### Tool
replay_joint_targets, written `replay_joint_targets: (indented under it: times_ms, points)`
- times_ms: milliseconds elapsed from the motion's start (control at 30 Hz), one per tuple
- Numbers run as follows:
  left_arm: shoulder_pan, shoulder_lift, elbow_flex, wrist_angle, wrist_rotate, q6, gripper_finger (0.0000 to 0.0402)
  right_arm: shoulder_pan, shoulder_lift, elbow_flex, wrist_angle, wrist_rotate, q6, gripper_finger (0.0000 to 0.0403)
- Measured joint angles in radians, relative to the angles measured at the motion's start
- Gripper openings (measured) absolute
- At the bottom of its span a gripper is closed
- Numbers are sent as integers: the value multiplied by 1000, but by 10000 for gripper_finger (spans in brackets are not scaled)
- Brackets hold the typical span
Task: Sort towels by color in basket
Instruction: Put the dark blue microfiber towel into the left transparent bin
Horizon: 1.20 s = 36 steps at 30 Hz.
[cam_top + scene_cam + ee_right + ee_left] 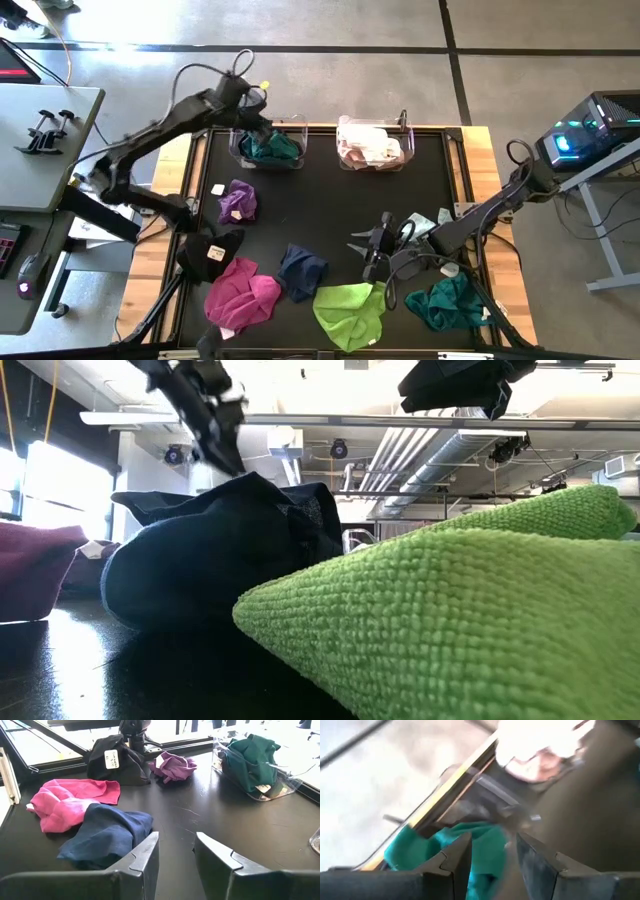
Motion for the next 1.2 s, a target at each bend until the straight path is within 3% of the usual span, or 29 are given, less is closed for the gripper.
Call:
replay_joint_targets:
  times_ms: [133, 267, 467, 567, 733, 900, 1067, 1200]
  points:
    - [-134, -142, -92, 87, -1, -29, 135, 0, 49, 0, 8, 37, 2, 117]
    - [-349, -278, -260, 271, 1, -45, 129, -6, 124, 0, 71, 49, 0, 117]
    - [-685, -405, -545, 650, -53, -93, 126, -33, 229, 0, 198, -45, -118, 117]
    - [-842, -419, -655, 777, -151, -10, 126, -53, 270, 0, 315, -152, -213, 117]
    - [-1051, -402, -726, 842, -488, -5, 126, -111, 298, 0, 462, -338, -271, 128]
    - [-1162, -384, -729, 836, -634, -48, 126, -178, 315, 6, 546, -540, -273, 180]
    - [-1211, -385, -729, 868, -745, -46, 126, -210, 409, 106, 524, -629, -337, 245]
    - [-1217, -385, -728, 887, -782, -45, 126, -223, 502, 228, 377, -674, -432, 259]
